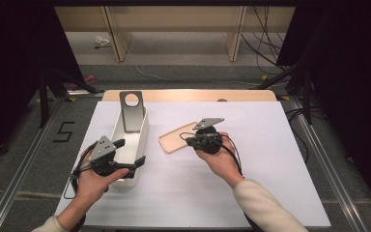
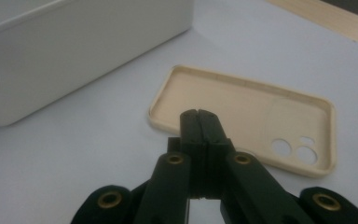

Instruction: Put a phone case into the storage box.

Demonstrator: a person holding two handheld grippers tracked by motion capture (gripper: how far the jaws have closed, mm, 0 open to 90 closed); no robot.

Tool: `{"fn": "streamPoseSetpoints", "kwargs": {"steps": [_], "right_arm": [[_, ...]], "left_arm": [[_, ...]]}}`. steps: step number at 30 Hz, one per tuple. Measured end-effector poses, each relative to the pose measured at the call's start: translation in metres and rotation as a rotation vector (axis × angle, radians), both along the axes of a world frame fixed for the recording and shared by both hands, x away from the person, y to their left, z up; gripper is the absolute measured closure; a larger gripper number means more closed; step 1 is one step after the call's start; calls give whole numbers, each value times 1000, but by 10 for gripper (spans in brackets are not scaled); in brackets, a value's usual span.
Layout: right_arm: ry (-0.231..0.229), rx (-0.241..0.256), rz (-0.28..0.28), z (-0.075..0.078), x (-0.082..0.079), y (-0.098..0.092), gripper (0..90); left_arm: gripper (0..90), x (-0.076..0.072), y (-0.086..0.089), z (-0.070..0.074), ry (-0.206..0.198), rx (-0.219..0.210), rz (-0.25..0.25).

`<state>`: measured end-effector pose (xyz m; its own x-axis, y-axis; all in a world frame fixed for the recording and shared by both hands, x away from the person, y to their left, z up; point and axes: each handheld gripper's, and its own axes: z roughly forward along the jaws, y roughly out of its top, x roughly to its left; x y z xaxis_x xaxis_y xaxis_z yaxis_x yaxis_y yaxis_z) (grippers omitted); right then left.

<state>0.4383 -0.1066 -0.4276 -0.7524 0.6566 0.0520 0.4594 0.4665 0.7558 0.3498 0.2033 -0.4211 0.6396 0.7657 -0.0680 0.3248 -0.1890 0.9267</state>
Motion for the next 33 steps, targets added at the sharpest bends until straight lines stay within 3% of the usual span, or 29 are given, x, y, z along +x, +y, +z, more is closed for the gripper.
{"fn": "streamPoseSetpoints", "kwargs": {"steps": [6,11,18,24,33], "right_arm": [[43,-49,1,-18,19,29,900],[72,-67,-24,-27,30,42,900],[115,-101,-64,-38,40,47,900],[134,-142,-68,-46,45,49,900],[152,-165,-72,-47,49,49,900]], "left_arm": [[36,0,0,0,-1,-1,-2],[36,0,0,0,-2,-2,-3],[37,0,-1,0,-2,2,-4],[37,0,0,0,-1,2,-4],[39,0,0,-1,-2,3,-3]]}}
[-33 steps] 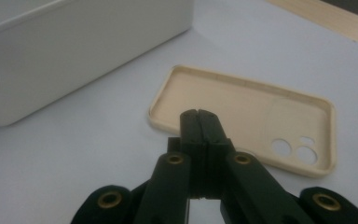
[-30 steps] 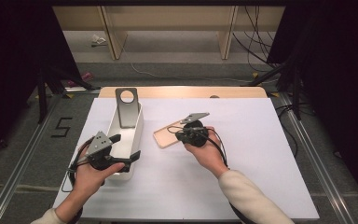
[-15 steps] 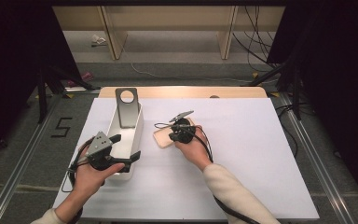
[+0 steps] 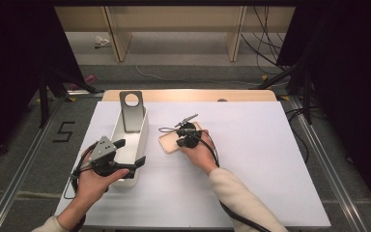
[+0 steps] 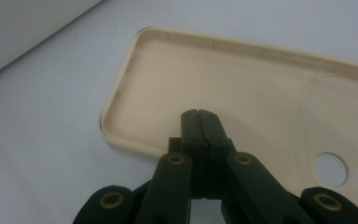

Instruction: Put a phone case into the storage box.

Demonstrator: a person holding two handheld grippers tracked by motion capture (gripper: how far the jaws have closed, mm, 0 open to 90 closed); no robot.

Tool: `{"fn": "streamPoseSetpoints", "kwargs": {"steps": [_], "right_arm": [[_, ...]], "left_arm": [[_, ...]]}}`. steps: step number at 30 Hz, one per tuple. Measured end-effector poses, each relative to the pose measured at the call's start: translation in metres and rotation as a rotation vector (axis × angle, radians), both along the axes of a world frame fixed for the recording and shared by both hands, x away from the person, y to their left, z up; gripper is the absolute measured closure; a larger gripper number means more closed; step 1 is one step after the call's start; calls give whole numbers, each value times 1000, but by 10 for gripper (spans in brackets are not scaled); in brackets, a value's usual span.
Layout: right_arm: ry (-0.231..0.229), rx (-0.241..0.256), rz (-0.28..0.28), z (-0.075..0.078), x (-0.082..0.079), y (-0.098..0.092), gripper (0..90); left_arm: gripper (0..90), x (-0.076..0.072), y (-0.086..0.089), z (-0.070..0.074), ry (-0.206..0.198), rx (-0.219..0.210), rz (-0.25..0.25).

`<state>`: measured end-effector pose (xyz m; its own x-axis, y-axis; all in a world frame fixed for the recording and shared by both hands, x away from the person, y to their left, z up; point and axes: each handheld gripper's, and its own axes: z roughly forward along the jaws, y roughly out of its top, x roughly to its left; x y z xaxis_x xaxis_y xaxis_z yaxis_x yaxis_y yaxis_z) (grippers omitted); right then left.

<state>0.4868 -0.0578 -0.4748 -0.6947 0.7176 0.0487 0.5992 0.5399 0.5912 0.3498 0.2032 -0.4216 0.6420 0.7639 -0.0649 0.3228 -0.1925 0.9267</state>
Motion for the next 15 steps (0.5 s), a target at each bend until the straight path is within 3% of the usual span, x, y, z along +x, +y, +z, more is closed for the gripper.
{"fn": "streamPoseSetpoints", "kwargs": {"steps": [15], "right_arm": [[44,-85,75,9,-11,-18,900]], "left_arm": [[39,0,-1,0,2,3,1]]}}
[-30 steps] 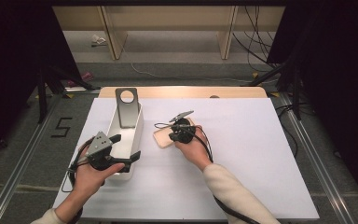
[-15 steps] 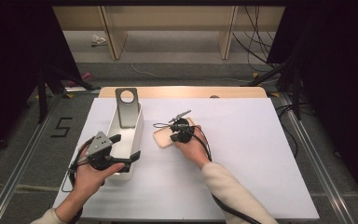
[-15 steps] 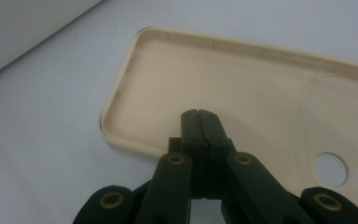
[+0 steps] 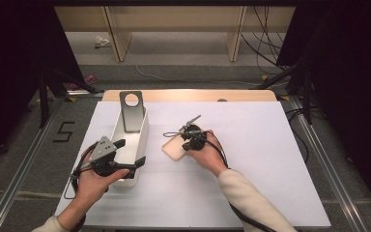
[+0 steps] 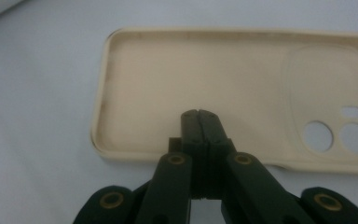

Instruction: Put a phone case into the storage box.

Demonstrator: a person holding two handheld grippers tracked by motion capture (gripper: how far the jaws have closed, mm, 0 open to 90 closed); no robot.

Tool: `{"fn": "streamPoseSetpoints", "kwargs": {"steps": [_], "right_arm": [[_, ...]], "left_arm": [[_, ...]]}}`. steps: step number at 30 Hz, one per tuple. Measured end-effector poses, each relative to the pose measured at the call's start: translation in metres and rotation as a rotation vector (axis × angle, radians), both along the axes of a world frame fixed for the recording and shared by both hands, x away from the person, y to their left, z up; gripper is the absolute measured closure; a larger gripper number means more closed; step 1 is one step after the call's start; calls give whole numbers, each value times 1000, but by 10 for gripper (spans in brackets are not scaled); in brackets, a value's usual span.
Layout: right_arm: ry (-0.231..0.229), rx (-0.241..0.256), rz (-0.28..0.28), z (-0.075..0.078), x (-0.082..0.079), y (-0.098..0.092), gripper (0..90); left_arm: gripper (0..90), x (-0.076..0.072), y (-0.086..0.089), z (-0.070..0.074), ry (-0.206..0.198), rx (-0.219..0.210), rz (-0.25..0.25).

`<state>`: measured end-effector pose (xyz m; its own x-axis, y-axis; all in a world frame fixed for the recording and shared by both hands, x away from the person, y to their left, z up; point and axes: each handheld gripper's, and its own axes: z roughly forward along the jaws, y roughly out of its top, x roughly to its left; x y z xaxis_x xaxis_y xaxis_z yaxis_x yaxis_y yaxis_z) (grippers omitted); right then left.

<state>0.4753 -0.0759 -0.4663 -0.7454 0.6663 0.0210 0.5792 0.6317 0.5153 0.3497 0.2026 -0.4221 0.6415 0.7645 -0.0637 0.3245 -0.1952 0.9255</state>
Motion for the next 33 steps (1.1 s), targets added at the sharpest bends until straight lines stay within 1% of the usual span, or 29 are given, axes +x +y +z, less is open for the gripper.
{"fn": "streamPoseSetpoints", "kwargs": {"steps": [5,10,14,16,19,21,22,23,24,26,30,33], "right_arm": [[9,-23,16,2,-8,-13,900],[12,-34,25,3,-16,-26,900],[8,-34,30,8,-19,-36,900],[3,-49,29,9,-20,-40,900],[10,-57,25,9,-22,-49,900],[-1,-30,7,9,-22,-52,900],[-10,-17,2,11,-21,-52,900],[-21,-2,8,13,-21,-50,900],[-20,14,14,14,-21,-48,900],[-16,29,26,13,-21,-42,900],[10,6,50,6,-24,-29,900],[13,-21,62,3,-26,-27,900]], "left_arm": [[39,0,0,0,0,2,0],[39,0,-1,0,0,3,0],[39,-1,0,0,-1,4,0],[40,-1,0,0,-2,3,1],[40,0,-1,0,-2,5,1],[40,0,-1,0,-1,5,1],[40,0,-1,0,-2,6,1],[40,0,-1,0,-3,6,0],[40,0,-1,1,-4,6,-2],[40,0,-1,0,-2,6,0],[41,0,0,1,-4,4,1],[41,-1,0,1,-6,4,1]]}}
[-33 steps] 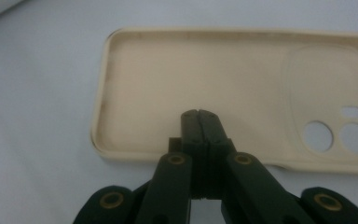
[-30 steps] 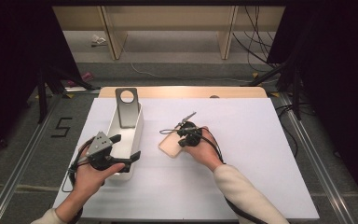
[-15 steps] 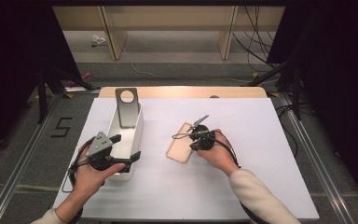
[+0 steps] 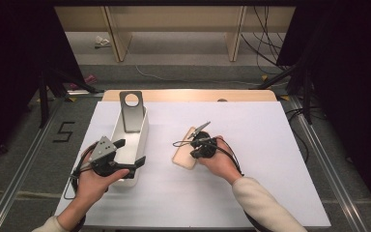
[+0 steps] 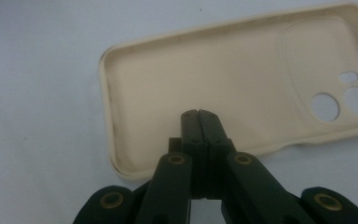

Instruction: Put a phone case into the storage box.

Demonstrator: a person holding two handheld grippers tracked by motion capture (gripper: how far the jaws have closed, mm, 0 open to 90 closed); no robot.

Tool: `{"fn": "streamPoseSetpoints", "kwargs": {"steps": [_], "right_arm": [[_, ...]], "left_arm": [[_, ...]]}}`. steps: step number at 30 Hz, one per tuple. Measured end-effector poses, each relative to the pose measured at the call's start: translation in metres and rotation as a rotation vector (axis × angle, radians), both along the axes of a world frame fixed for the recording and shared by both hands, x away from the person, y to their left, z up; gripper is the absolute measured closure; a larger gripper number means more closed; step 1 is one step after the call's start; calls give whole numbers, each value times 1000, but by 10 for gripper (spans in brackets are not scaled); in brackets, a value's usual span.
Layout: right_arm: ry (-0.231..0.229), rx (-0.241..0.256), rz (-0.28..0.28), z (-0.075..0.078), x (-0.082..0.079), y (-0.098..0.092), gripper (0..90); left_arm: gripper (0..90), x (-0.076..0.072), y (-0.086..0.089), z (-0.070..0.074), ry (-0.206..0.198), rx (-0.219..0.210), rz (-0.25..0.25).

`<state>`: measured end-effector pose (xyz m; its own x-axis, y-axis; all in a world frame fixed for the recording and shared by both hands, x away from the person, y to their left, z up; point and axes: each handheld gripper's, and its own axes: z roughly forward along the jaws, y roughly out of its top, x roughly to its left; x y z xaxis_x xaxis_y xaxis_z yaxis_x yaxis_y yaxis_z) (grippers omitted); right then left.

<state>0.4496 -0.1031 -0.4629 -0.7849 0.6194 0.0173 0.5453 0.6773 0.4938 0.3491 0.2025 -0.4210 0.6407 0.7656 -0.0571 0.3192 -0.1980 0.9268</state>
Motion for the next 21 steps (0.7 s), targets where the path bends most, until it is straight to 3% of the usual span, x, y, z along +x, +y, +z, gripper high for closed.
{"fn": "streamPoseSetpoints", "kwargs": {"steps": [14,16,21], "right_arm": [[-4,-33,-4,6,-1,-27,900],[-15,-64,-7,7,-1,-33,900],[-9,-57,-28,6,-1,-45,900]], "left_arm": [[41,-1,-1,0,2,0,-1],[41,-1,-1,0,0,1,-1],[41,0,-2,0,1,3,-3]]}}
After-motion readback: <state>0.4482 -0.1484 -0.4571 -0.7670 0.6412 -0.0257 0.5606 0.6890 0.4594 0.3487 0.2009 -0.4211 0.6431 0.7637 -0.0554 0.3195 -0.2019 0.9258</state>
